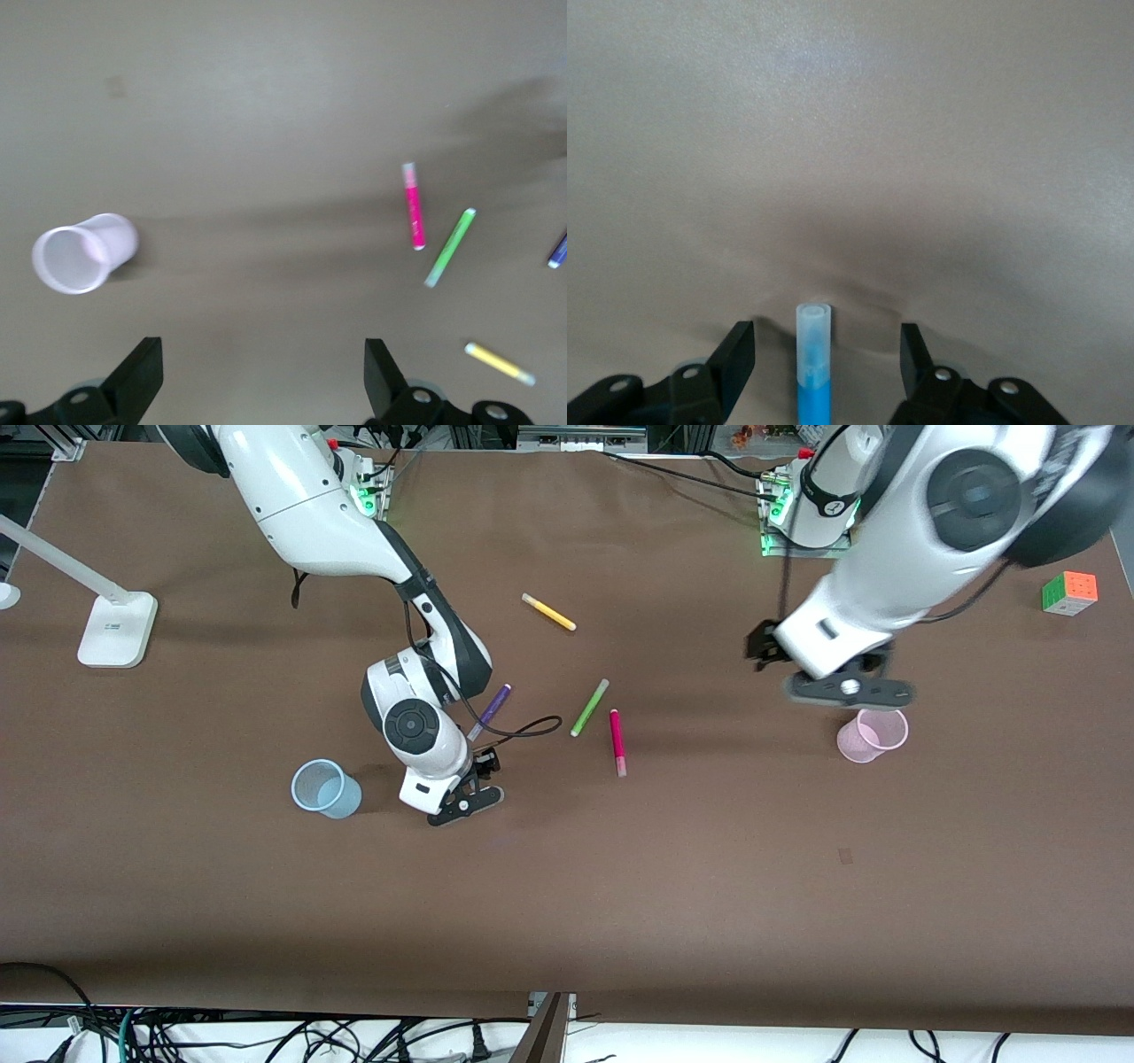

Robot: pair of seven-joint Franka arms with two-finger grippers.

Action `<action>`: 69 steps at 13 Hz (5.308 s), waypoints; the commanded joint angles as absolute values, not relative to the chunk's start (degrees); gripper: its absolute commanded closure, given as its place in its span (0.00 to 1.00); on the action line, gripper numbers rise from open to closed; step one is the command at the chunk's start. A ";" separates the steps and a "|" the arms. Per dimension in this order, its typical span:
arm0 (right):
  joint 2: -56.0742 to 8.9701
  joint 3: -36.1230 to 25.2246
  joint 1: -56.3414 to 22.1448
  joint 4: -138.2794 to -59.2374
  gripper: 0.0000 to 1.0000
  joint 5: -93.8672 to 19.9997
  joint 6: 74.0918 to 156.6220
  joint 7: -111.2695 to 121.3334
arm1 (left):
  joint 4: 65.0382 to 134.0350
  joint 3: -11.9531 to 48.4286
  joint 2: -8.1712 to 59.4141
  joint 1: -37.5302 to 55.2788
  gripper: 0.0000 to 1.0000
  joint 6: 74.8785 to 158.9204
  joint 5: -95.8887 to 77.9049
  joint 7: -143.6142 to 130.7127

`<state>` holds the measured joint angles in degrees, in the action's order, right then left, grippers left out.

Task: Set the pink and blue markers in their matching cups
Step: 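Grasp the blue marker with the right gripper while the left gripper reaches the pink marker, then carry the blue marker toward the blue cup while the left gripper lifts the pink marker, then lower the blue marker into the blue cup while the left gripper carries pink marker, then open the right gripper and withdraw while the left gripper drops pink marker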

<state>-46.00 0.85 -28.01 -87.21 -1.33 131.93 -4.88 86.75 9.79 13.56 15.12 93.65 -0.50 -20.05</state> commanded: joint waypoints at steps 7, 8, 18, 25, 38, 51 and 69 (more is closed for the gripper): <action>-45.44 0.53 -28.48 -88.33 0.74 -2.20 132.80 -5.36 | 86.04 9.32 33.29 23.90 0.00 111.16 -0.53 -30.14; -45.44 0.53 -28.48 -88.24 0.84 -2.20 132.80 -5.10 | 85.96 9.32 35.05 24.43 0.00 113.62 -0.53 -30.93; -36.49 0.09 -23.12 -86.92 0.91 -2.90 132.36 13.16 | 86.22 9.05 44.29 28.47 0.00 123.57 4.47 -36.20; -31.82 -0.09 -18.56 -86.92 0.91 -11.56 127.80 35.71 | 86.40 9.23 46.84 28.92 0.33 127.26 4.57 -38.32; -32.34 0.09 -4.84 -85.43 0.91 -38.31 112.33 80.22 | 85.78 9.31 37.21 25.94 1.00 114.48 4.66 -37.36; -36.65 0.18 0.35 -85.43 0.91 -48.25 106.62 99.05 | 86.22 9.40 19.69 2.65 1.00 93.69 -2.71 24.20; -32.78 0.44 1.49 -78.34 0.00 -34.58 97.32 54.65 | 106.52 9.40 22.67 -21.61 1.00 106.70 -30.58 101.85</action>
